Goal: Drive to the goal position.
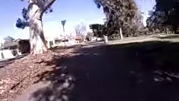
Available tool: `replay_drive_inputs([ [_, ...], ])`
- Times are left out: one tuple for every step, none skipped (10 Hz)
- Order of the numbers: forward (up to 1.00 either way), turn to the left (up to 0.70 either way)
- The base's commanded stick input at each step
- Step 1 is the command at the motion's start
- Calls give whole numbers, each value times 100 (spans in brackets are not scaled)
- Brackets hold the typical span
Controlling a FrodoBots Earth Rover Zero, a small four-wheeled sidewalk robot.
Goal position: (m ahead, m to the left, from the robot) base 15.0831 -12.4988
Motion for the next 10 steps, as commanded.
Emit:
replay_drive_inputs([
  [70, 0],
  [70, 0],
  [70, 0],
  [70, 0],
  [70, 0],
  [70, 0],
  [70, -4],
  [70, -3],
  [70, -3],
  [70, 0],
])
